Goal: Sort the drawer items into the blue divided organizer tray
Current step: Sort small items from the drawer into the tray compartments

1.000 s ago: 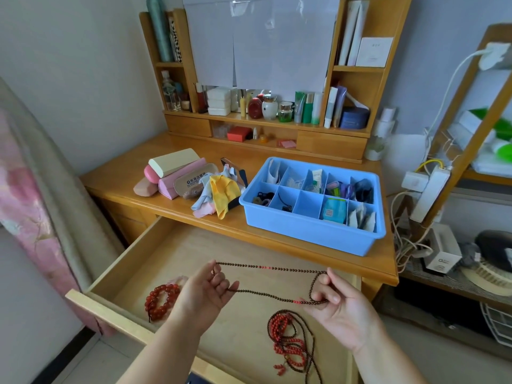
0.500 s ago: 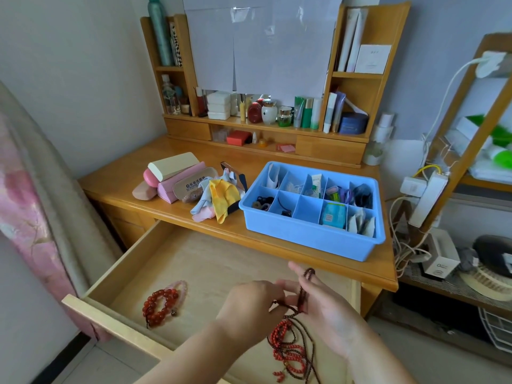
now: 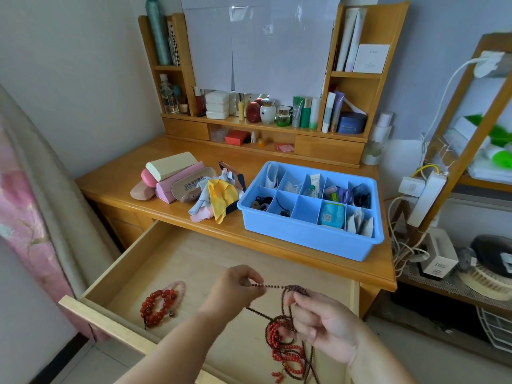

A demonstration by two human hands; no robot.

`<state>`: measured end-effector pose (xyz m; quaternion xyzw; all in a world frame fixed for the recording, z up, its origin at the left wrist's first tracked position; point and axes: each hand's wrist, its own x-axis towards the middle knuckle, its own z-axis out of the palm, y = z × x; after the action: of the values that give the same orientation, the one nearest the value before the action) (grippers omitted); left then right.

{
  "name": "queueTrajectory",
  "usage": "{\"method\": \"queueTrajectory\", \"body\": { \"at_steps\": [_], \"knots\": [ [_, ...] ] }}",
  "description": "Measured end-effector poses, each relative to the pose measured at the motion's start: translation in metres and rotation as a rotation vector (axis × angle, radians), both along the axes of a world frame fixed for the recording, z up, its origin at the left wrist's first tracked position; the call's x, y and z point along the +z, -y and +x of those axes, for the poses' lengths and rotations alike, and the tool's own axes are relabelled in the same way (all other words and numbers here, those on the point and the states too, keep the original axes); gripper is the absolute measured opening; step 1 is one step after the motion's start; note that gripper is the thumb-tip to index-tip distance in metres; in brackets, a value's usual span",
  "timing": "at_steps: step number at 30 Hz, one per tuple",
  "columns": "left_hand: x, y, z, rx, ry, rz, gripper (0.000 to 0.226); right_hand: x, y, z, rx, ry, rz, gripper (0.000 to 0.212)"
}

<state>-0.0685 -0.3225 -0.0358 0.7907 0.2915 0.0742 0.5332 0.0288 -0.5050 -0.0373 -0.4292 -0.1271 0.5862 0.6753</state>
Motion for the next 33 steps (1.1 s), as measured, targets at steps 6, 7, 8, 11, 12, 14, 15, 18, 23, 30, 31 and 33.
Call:
{"method": "queueTrajectory", "body": {
  "at_steps": [6, 7, 8, 11, 12, 14, 15, 18, 23, 30, 31, 33],
  "knots": [
    [-0.012, 0.010, -0.006, 0.290, 0.162, -0.945, 0.026, -0.012, -0.005, 0.001, -0.043, -0.246, 0.135, 0.038],
    [-0.010, 0.015, -0.005, 0.233, 0.171, -1.017, 0.030, -0.013, -0.006, 0.000, -0.031, -0.249, 0.140, 0.038],
    [-0.008, 0.020, -0.005, 0.177, 0.174, -1.037, 0.030, -0.014, -0.007, -0.001, -0.020, -0.249, 0.148, 0.038],
    [-0.002, 0.024, -0.006, 0.076, 0.164, -1.012, 0.018, -0.013, -0.007, 0.002, 0.042, -0.249, 0.191, 0.058],
    [0.000, 0.023, -0.008, 0.025, 0.148, -0.996, 0.018, -0.012, -0.007, 0.002, 0.078, -0.247, 0.209, 0.064],
    [0.003, 0.024, -0.008, -0.121, 0.090, -0.991, 0.017, -0.009, -0.008, 0.002, 0.158, -0.274, 0.271, 0.062],
    [0.005, 0.027, -0.010, -0.205, 0.050, -0.977, 0.022, -0.007, -0.009, 0.000, 0.206, -0.274, 0.305, 0.058],
    [0.007, 0.035, -0.009, -0.359, -0.029, -0.879, 0.028, -0.006, -0.011, -0.003, 0.347, -0.069, 0.284, 0.054],
    [-0.001, 0.033, -0.007, -0.198, -0.031, -0.608, 0.009, -0.014, -0.013, 0.005, 0.422, 0.002, 0.166, 0.048],
    [-0.019, 0.013, 0.004, 0.177, 0.025, -0.578, 0.014, -0.006, -0.010, 0.031, -0.006, 0.211, 0.028, 0.022],
    [-0.020, 0.012, 0.006, 0.153, 0.024, -0.588, 0.013, -0.006, -0.010, 0.033, -0.067, 0.216, -0.007, 0.024],
    [-0.023, 0.010, 0.010, 0.077, 0.043, -0.665, 0.014, -0.006, -0.012, 0.033, -0.104, 0.319, -0.162, 0.024]
  ]
}}
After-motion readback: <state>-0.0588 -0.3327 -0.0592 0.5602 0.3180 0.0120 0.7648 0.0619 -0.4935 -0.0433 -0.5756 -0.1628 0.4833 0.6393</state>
